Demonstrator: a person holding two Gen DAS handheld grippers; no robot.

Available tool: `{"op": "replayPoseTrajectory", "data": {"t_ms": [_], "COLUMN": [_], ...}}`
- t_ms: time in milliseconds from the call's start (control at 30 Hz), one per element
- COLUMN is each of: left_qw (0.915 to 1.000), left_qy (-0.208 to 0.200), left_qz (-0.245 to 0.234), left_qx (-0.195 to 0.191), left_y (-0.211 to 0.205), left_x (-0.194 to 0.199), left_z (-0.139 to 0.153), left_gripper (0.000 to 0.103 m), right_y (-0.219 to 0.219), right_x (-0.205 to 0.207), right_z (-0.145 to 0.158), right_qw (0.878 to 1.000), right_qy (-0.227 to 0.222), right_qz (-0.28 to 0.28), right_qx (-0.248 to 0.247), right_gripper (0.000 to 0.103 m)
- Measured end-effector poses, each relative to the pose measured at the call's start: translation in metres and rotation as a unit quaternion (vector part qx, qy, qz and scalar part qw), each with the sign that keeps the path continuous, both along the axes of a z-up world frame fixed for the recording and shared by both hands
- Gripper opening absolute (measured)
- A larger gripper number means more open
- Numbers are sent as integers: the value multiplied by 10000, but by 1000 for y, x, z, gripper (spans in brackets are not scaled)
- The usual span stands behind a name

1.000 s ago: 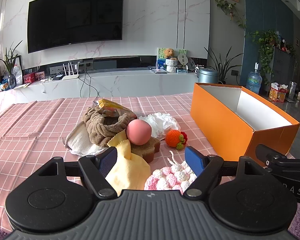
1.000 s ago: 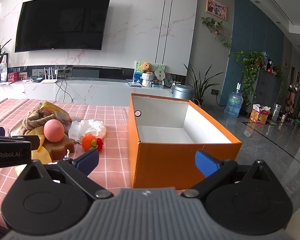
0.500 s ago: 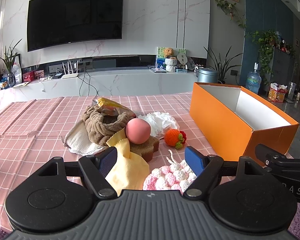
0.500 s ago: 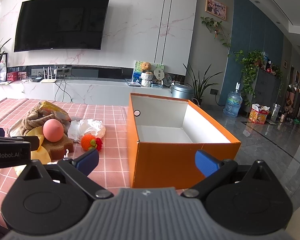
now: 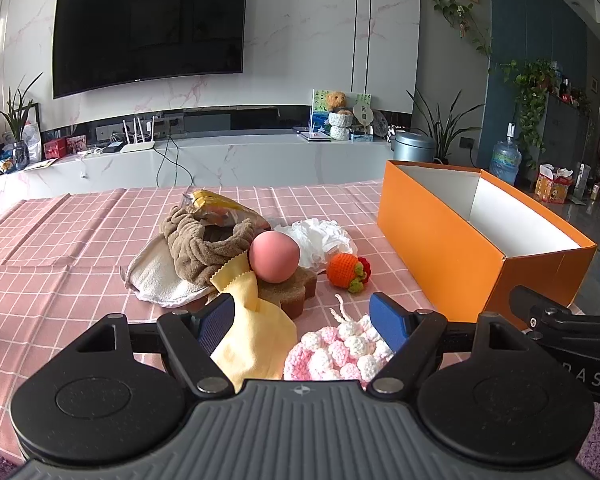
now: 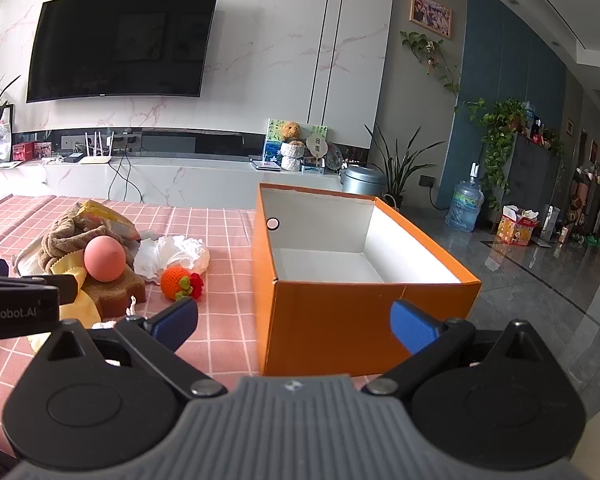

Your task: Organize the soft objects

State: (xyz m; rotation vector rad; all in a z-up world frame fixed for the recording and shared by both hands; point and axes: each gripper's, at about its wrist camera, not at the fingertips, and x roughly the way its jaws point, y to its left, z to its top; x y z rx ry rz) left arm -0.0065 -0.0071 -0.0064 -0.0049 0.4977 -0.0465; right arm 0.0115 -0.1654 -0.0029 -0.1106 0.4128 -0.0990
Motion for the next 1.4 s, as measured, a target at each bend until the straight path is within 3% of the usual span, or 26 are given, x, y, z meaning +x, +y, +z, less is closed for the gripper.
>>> {"op": "replayPoseTrajectory", "data": {"t_ms": [300, 500, 600, 700, 967, 1167, 1400], "left_qw": [10000, 9996, 9989, 9981, 9955, 9930, 9891], "left_qy": [73, 271, 405, 522, 853, 1072, 1312], "left_qz": [-33, -62, -20, -61, 126, 289, 559], "left_qx": [-30, -110, -230, -314, -398, -402, -366], "left_y": [-4, 7, 14, 21, 41, 51, 63], "left_x": [-6, 0, 2, 4, 13, 19, 28], "left_z": [-3, 2, 1, 1, -7, -17, -29], "left_gripper": [89, 79, 68, 66, 64, 65, 64], "right_y": [-2, -2, 0, 6, 29, 51, 72], "right_x": [0, -2, -2, 3, 17, 26, 51], "right_z": [-2, -3, -4, -6, -20, -32, -47], "right_qw": [10000, 9999, 9996, 9989, 9900, 9785, 9671], "right_qy": [21, -34, -51, -7, 480, 887, 1339], "right_qz": [-13, 103, 269, 465, 1307, 1836, 2125], "right_qx": [-1, 36, 102, 115, 200, 320, 413], "right_gripper": [101, 101, 100, 90, 74, 74, 84]}}
